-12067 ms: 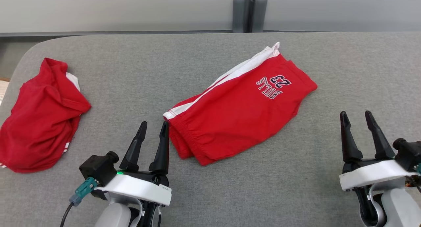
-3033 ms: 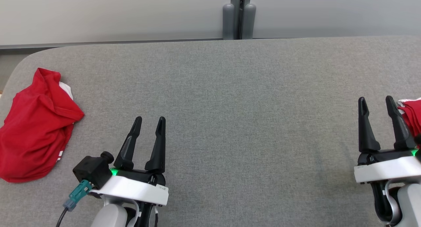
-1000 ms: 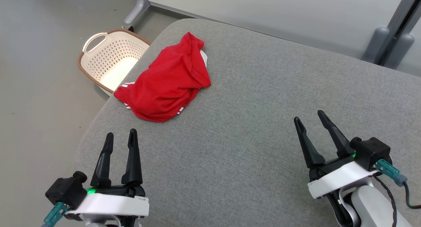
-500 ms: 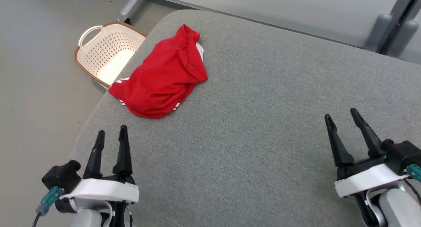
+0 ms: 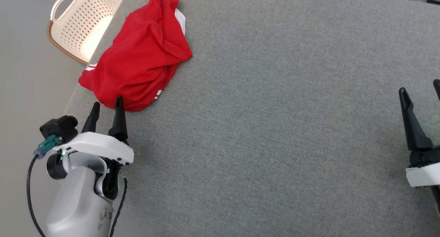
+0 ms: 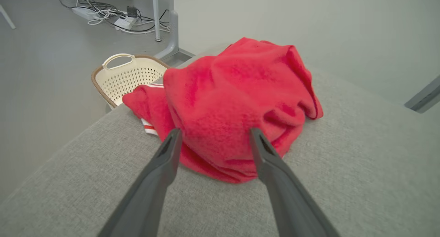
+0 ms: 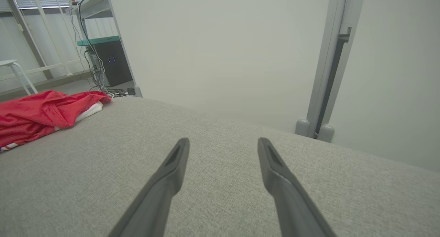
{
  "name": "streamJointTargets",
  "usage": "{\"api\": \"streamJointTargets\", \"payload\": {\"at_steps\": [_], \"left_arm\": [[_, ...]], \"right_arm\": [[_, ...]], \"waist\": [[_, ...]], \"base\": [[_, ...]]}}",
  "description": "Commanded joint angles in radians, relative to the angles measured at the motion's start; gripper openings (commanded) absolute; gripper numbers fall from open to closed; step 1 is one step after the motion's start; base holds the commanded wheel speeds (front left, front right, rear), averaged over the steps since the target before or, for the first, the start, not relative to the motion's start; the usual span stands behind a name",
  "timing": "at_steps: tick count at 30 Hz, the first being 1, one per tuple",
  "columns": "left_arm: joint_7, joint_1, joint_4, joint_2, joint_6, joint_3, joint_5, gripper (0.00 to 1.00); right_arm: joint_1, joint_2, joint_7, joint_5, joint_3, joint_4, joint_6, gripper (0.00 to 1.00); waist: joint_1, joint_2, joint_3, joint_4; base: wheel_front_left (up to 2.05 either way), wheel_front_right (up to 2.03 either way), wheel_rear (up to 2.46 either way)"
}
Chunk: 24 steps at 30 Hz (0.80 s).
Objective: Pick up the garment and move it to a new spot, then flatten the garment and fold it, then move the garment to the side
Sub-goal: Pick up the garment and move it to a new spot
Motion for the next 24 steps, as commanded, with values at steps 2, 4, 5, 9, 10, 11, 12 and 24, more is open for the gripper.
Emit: {"api": "streamJointTargets", "payload": {"at_steps": [2,4,5,9,10,11,12,24], "left_arm": [[0.004,-0.074,0.075,0.02,-0.006,0.003,-0.004,1.0],[0.013,-0.123,0.129,0.026,-0.012,0.004,-0.016,1.0],[0.015,-0.143,0.155,0.032,-0.016,0.001,-0.019,1.0],[0.019,-0.22,0.248,0.05,-0.021,-0.016,-0.009,1.0],[0.024,-0.238,0.27,0.053,-0.023,-0.02,-0.01,1.0],[0.024,-0.238,0.27,0.053,-0.023,-0.02,-0.01,1.0],[0.026,-0.254,0.292,0.06,-0.024,-0.029,-0.003,1.0],[-0.042,-0.325,0.275,0.131,-0.034,-0.083,0.027,0.0]], "right_arm": [[0.012,-0.009,0.025,-0.008,-0.012,-0.04,0.0,1.0],[0.012,-0.012,0.038,-0.01,-0.015,-0.062,0.0,1.0],[0.012,-0.014,0.045,-0.012,-0.016,-0.073,0.0,1.0],[0.007,-0.022,0.06,-0.018,-0.02,-0.098,0.0,1.0],[0.005,-0.024,0.064,-0.02,-0.021,-0.102,0.0,1.0],[0.005,-0.024,0.064,-0.02,-0.021,-0.102,0.0,1.0],[0.003,-0.025,0.066,-0.021,-0.022,-0.105,0.0,1.0],[-0.021,0.04,-0.018,-0.01,0.016,-0.012,0.0,1.0]], "waist": [[0.0,0.0,0.058,-0.021],[0.0,0.0,0.078,-0.027],[0.0,0.0,0.086,-0.03],[0.0,0.0,0.113,-0.044],[0.0,0.0,0.118,-0.048],[0.0,0.0,0.118,-0.048],[0.0,0.0,0.121,-0.051],[0.0,0.0,0.014,-0.129]], "base": [[0.0,0.0,0.0],[0.0,0.0,0.0],[0.0,0.0,0.0],[0.0,0.0,0.0],[0.0,0.0,0.0],[0.0,0.0,0.0],[0.0,0.0,0.0],[0.0,0.0,0.0]]}}
